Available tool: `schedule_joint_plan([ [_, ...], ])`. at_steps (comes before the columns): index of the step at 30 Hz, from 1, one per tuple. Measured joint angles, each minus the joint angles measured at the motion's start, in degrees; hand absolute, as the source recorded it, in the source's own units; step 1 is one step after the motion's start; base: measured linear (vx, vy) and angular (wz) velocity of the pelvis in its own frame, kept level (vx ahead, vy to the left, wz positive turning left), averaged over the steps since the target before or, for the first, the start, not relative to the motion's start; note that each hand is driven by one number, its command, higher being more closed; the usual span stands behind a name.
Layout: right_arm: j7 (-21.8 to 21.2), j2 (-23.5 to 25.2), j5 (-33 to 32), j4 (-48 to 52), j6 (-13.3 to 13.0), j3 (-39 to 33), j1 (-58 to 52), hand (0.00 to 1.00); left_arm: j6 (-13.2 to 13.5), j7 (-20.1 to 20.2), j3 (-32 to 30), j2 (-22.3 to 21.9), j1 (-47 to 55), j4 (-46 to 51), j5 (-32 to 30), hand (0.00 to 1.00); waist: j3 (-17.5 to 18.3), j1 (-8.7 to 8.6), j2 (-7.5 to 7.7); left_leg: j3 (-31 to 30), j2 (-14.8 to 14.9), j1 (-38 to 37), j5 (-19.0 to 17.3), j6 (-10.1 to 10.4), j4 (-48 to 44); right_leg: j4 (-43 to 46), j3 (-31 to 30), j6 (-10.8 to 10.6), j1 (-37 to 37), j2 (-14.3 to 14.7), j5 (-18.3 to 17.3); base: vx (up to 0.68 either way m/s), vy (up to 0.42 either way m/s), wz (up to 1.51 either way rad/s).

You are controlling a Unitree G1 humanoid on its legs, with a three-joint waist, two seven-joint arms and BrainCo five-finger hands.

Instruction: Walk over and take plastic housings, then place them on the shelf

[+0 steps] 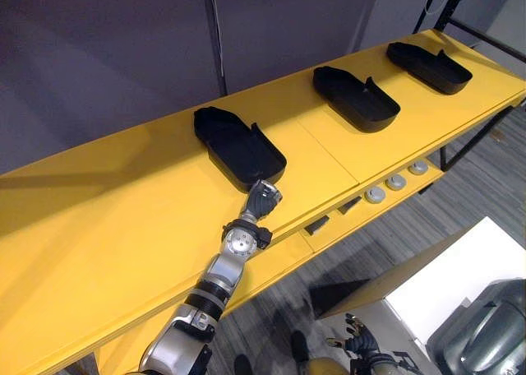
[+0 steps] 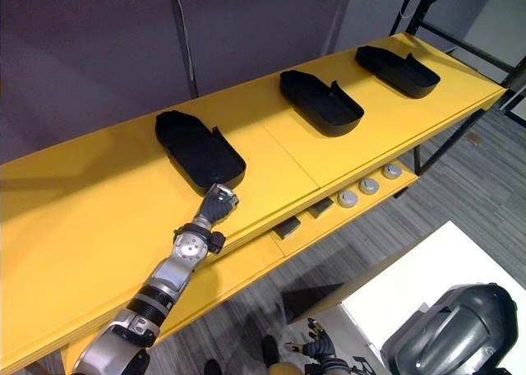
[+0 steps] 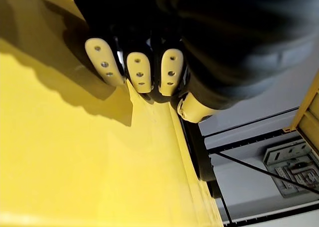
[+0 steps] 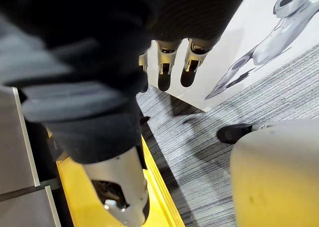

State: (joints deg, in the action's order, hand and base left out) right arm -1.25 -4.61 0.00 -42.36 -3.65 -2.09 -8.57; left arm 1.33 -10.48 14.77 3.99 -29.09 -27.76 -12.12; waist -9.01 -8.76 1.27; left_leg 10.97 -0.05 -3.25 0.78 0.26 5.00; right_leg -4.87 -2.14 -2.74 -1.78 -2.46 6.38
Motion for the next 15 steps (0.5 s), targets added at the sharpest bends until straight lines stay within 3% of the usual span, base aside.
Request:
schedule_joint_plan([
  [8, 0.0, 0.0, 0.0, 0.0, 0.0, 0.0, 0.0, 0.00, -0.6, -1.5, -2.1, -0.4, 1.6, 2.6, 1.1, 1.00, -0.1, 0.09, -0.02, -0.1, 0.0, -0.3, 0.0, 0.0, 0.0, 0.0, 0.2, 0.0, 0.4, 0.0, 0.0, 0.00, 0.000, 0.00],
  [12, 0.1, 0.0, -0.1, 0.0, 0.0, 0.0, -0.2, 0.00, -0.3, -1.8, -2.1, -0.3, 8.6, 14.9, 3.8, 1.00, -0.1, 0.76, -0.09, -1.1, 0.1, -1.0, 0.0, 0.0, 0.0, 0.0, 1.2, 0.0, 1.5, -0.1, -0.1, 0.00, -0.001, 0.12],
  [15, 0.0, 0.0, -0.1, -0.1, 0.0, 0.0, -0.7, 0.00, 0.7, -1.4, -2.1, -0.2, 13.9, 27.7, 6.4, 1.00, -0.1, 2.64, -0.12, -2.0, 0.0, -1.0, 0.0, 0.0, 0.0, 0.0, 1.5, -0.1, 1.9, -0.3, -0.1, -0.03, -0.001, 0.15],
])
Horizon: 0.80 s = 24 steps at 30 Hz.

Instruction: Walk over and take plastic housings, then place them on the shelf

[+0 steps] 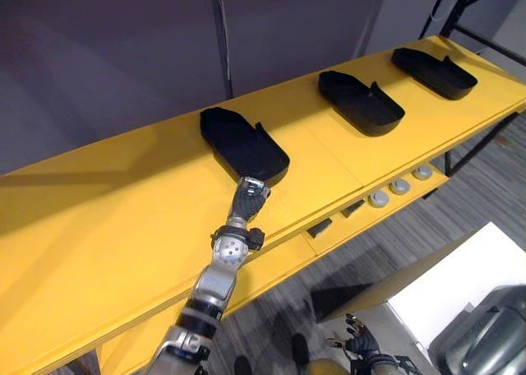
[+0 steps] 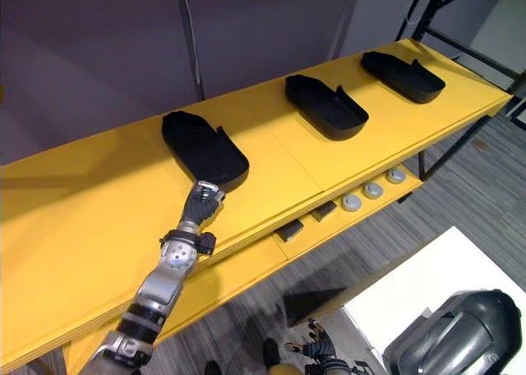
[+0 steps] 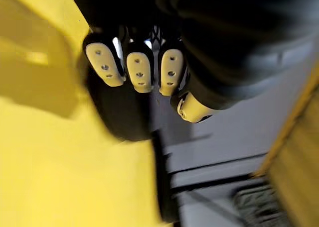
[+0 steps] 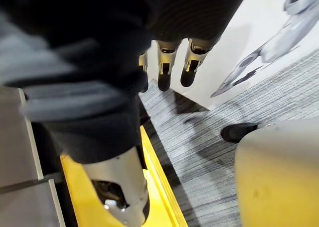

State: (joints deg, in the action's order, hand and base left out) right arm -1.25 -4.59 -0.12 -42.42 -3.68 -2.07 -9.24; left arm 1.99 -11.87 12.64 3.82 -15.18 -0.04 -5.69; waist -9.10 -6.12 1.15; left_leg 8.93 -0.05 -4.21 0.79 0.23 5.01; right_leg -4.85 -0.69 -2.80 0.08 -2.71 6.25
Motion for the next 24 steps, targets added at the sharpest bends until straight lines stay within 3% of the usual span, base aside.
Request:
schedule_joint_plan([
  [6, -0.4, -0.1, -0.1, 0.0, 0.0, -0.1, -1.1, 0.00, 5.7, 0.9, -4.8, 1.3, 9.8, 23.0, 5.0, 1.00, 0.9, 1.98, -0.39, -3.0, -0.3, -0.2, 0.1, 0.0, 0.2, 0.6, 2.9, -0.2, 1.2, -0.5, -0.9, -0.02, -0.006, 0.25],
  [11, -0.5, -0.1, -0.1, -0.1, 0.0, -0.3, -2.3, 0.00, 9.8, -1.5, -18.1, -0.1, 22.5, 33.9, 7.6, 1.00, 2.0, 4.11, -0.73, -6.6, -0.6, -1.1, 0.6, -0.7, 0.2, 2.6, 6.5, -0.3, 2.8, -1.0, -3.2, 0.02, -0.010, 0.37],
  [14, -0.5, 0.1, 0.0, -0.1, 0.0, -0.5, -3.1, 0.00, 10.7, -3.9, -25.8, -3.0, 28.6, 35.0, 8.9, 1.00, 2.8, 5.62, -0.78, -8.3, -1.0, -1.0, 0.6, -0.7, 0.2, 2.9, 8.4, -0.5, 3.3, -1.6, -3.9, 0.01, 0.008, 0.37],
  [20, -0.4, 1.3, 0.2, 2.8, -0.1, 0.1, -4.7, 0.00, 9.1, -9.7, -40.3, -8.7, 41.3, 28.7, 8.8, 1.00, 4.5, 7.93, -0.46, -10.6, -1.7, -1.0, 0.3, -0.8, 0.2, 5.2, 12.0, -1.0, 3.9, -2.8, -6.0, 0.01, 0.017, 0.27],
  [24, -0.5, 2.7, 0.9, 6.8, 0.0, 0.1, -4.8, 0.00, 4.0, -9.2, -44.2, -10.9, 45.0, 14.8, 8.8, 1.00, 5.4, 8.59, 0.14, -9.1, -1.5, -1.1, -0.2, -1.4, 0.1, 5.3, 12.1, -1.0, 3.9, -2.9, -6.2, 0.00, 0.002, -0.01],
])
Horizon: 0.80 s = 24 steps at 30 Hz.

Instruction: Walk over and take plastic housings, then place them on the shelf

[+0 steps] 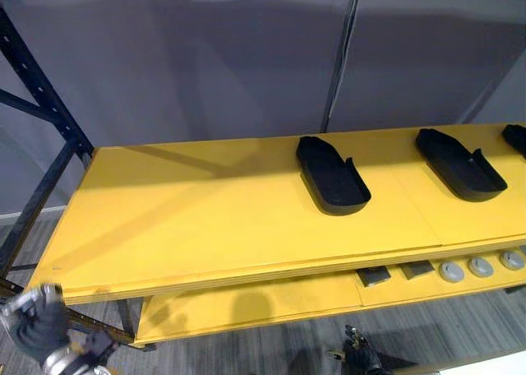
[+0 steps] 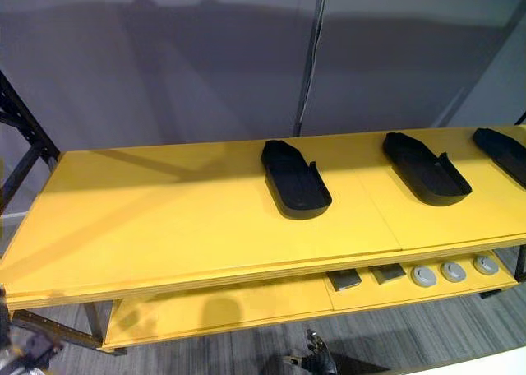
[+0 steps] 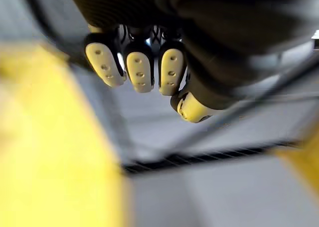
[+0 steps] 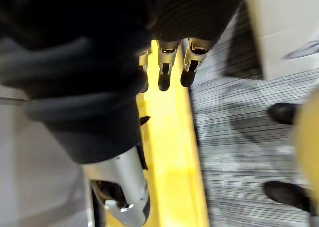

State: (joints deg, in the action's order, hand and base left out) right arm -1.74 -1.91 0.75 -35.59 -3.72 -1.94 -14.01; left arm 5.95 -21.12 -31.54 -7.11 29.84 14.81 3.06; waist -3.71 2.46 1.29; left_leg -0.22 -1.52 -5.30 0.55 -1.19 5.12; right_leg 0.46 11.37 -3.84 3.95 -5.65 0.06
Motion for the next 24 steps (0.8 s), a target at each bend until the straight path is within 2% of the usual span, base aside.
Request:
schedule_joint_plan([
  [2, -0.1, 0.3, 0.1, 1.5, 0.0, 0.3, -0.1, 0.00, -1.8, 2.1, -0.4, 0.0, 0.1, -7.7, 0.0, 1.00, 0.3, -0.09, 0.19, 0.4, 0.0, 0.0, -0.2, 0.1, -0.2, 0.0, -0.1, 0.0, 0.0, 0.0, 0.0, -0.01, 0.010, -0.08],
  [3, -0.3, 0.4, 0.1, 1.5, 0.1, 0.4, 0.0, 0.00, -3.4, 4.2, 0.4, 0.0, 0.2, -13.4, -0.2, 0.00, 0.7, -0.06, 0.35, 1.0, 0.1, 0.0, -0.4, 0.3, -0.6, 0.0, -0.2, 0.0, 0.0, -0.1, 0.0, 0.00, 0.012, -0.10],
  [5, -0.6, 0.3, 0.1, 1.6, 0.2, 1.1, 0.0, 0.00, -5.3, 6.7, 3.0, 0.1, 0.0, -19.1, -1.8, 0.00, 0.9, -0.08, 0.32, 2.0, 0.2, 0.0, -0.9, 0.5, -1.3, 0.1, -0.3, 0.1, 0.1, -0.1, 0.0, 0.00, 0.012, -0.12],
  [9, -0.7, 0.3, 0.1, 2.5, 0.3, 2.7, -0.5, 0.00, -6.7, 10.4, 9.2, 0.9, -2.0, -28.7, -4.1, 0.00, 1.3, -0.15, 0.17, 3.8, 0.4, 0.0, -2.3, 0.8, -3.0, 0.3, -1.3, 0.1, 0.3, -0.1, -0.1, 0.00, 0.011, -0.15],
  [13, -0.4, 0.1, -0.3, 3.0, 0.3, 2.9, -1.3, 0.00, -6.5, 11.5, 13.0, 2.2, -5.0, -32.8, -5.6, 0.00, 1.4, -0.25, 0.06, 6.9, 1.1, 0.1, -3.7, 0.7, -4.4, 1.2, -1.5, 0.0, 0.3, -0.2, -0.8, -0.01, 0.002, -0.05],
  [24, 1.0, 0.1, -0.9, 2.7, 0.3, 1.4, -1.5, 0.00, -5.0, 13.4, 22.0, 3.5, -8.9, -38.0, -9.0, 0.00, 1.3, -1.55, -0.70, 9.1, 1.6, 0.0, -4.3, 1.8, -5.3, 1.1, -3.3, 0.0, -0.1, 0.2, -1.5, 0.03, -0.004, -0.08],
])
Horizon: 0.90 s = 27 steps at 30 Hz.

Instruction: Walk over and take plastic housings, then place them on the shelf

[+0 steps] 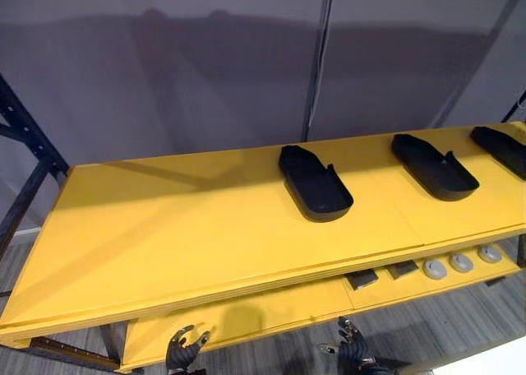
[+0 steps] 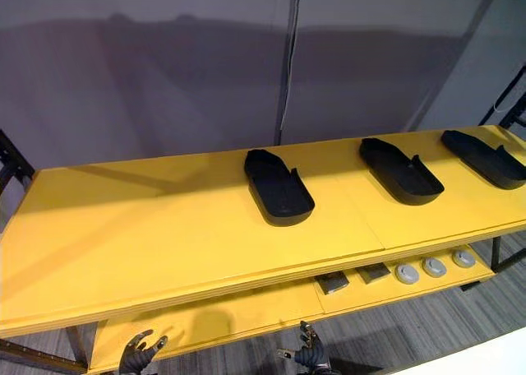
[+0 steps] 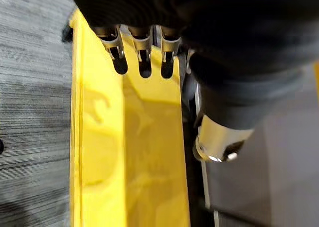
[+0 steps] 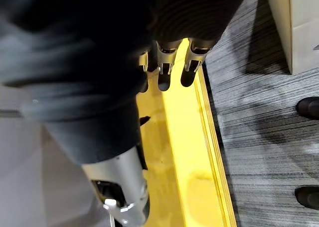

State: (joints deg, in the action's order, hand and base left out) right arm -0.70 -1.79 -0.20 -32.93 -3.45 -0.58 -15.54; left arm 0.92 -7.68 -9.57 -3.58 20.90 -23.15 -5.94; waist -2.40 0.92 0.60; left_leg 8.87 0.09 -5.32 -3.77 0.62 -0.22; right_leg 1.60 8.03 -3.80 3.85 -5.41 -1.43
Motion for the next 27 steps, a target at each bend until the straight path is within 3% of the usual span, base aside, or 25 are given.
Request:
schedule_joint_plan([
  [8, 0.8, 0.1, 0.0, -0.1, 0.0, -1.2, 0.1, 0.00, 0.2, 0.4, 2.6, 0.2, -1.1, -0.7, -1.0, 0.00, -0.5, 0.11, -0.92, 2.1, 1.3, 0.1, -1.3, 0.8, -2.4, 1.1, -2.6, 0.4, -0.8, 1.2, -0.2, -0.01, -0.026, -0.14],
  [19, 1.7, -0.5, 0.3, 0.9, 0.0, -1.6, 2.5, 0.00, 0.4, 0.3, 2.5, 0.4, -3.6, -1.2, -1.0, 0.00, -2.7, -0.01, -0.69, 4.9, 3.6, 6.5, -5.7, 0.1, -12.8, 4.1, -7.3, 0.8, -6.4, 2.8, 0.3, -0.06, -0.007, -0.22],
  [22, 1.7, -0.3, 0.4, 3.4, -0.1, -1.4, 4.9, 0.00, 0.4, -0.5, 1.8, 0.4, -4.0, -0.5, -1.0, 0.00, -3.7, 0.19, -0.62, 10.5, 5.1, 8.6, -8.6, -0.2, -17.6, 4.4, -14.2, 0.1, -10.0, 4.4, 2.6, -0.11, 0.102, -1.13],
  [25, 2.3, -0.3, 1.8, 5.7, -0.1, -2.0, 7.2, 0.00, 0.6, -1.1, 1.6, 0.9, -7.1, -0.5, -1.0, 0.00, -6.0, -0.04, 0.46, 17.1, 6.5, 11.9, -10.2, -2.3, -20.7, 2.5, -20.5, -1.2, -14.1, 5.2, 7.2, -0.19, 0.122, -1.17],
  [26, 2.4, -0.3, 1.9, 5.7, -0.1, -2.1, 7.3, 0.00, 0.6, -1.1, 1.6, 0.9, -7.9, -0.5, -1.0, 0.00, -6.2, -0.12, 0.66, 18.0, 6.7, 12.5, -10.1, -2.7, -20.8, 1.6, -21.2, -1.5, -14.4, 5.1, 8.1, -0.18, 0.091, -0.82],
  [27, 2.5, -0.3, 2.0, 5.6, 0.0, -2.1, 7.4, 0.00, 0.7, -1.1, 1.6, 1.0, -9.2, -0.6, -1.1, 0.00, -6.5, 0.05, 0.72, 20.2, 7.2, 13.0, -9.7, -3.7, -20.3, 4.6, -17.7, -1.5, -16.3, 4.9, 7.5, -0.11, 0.090, -0.72],
])
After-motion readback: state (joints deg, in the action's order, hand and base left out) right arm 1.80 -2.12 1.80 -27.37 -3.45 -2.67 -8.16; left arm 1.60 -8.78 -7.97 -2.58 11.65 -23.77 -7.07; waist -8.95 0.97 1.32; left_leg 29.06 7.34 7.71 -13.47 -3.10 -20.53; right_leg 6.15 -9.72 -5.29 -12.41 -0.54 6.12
